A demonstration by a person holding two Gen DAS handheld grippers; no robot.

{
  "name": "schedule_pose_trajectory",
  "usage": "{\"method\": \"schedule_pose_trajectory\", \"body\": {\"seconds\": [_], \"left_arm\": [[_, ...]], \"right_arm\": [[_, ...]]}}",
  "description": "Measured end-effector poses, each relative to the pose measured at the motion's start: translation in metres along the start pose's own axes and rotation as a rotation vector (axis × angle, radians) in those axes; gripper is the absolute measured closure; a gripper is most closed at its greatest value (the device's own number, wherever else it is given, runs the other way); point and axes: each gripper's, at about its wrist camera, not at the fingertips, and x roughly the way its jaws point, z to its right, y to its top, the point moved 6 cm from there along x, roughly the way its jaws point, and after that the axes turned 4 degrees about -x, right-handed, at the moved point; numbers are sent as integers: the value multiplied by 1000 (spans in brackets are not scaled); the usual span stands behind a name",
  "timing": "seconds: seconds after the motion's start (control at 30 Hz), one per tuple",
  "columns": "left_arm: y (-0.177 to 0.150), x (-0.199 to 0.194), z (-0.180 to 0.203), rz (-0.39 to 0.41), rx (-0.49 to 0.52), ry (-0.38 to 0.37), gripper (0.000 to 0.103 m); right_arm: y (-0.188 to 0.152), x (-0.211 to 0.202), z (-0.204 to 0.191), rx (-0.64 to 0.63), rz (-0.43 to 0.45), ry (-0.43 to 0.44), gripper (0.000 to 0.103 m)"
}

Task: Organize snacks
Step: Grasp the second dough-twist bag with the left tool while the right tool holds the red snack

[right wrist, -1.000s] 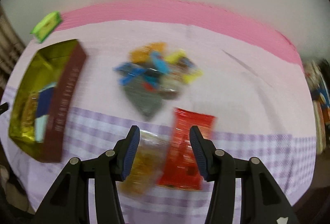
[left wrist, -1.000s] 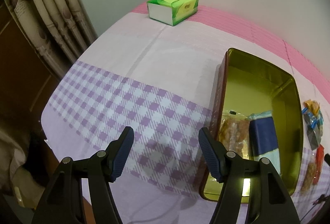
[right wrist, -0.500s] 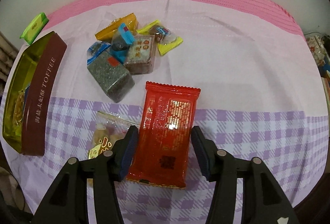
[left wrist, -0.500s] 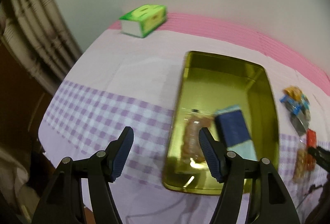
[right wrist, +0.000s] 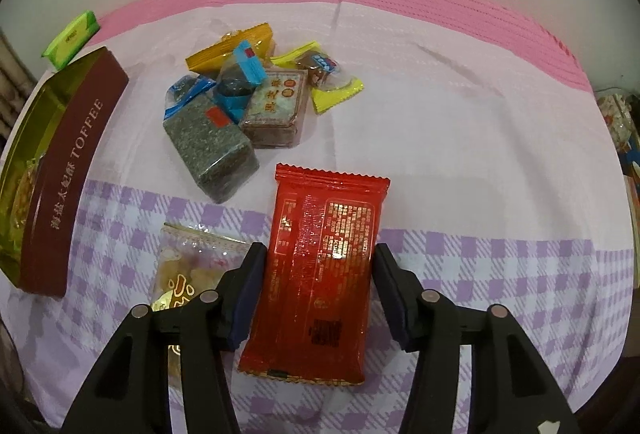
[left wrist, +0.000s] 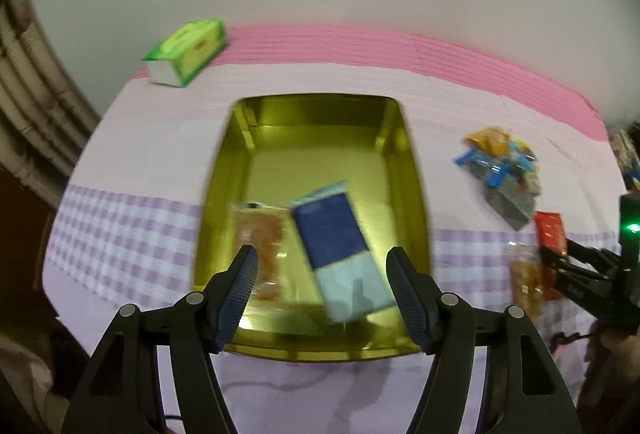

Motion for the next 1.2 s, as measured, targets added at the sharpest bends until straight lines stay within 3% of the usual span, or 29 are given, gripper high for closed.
{"method": "schedule_pose_trajectory", "body": {"seconds": [0.17,0.67,0.7,0.97,1.2], "left_arm": [[-7,5,34,-42,32,-52,36],[-48,34,143,-223,175,-174,36],[-51,35,148,-230,184,-174,36],[-65,51,190,-289,224,-167,36],[-62,68,206,-290,244,-137,36]], "right_arm": [[-11,-7,4,10,9,6,60],[-58,-27,69,126,4,-70,61],[-61,-29,76,114,-18,-117,61],[-60,-28,84,141,-28,-114,60],[-60,-29,85,144,-31,-114,60]]}}
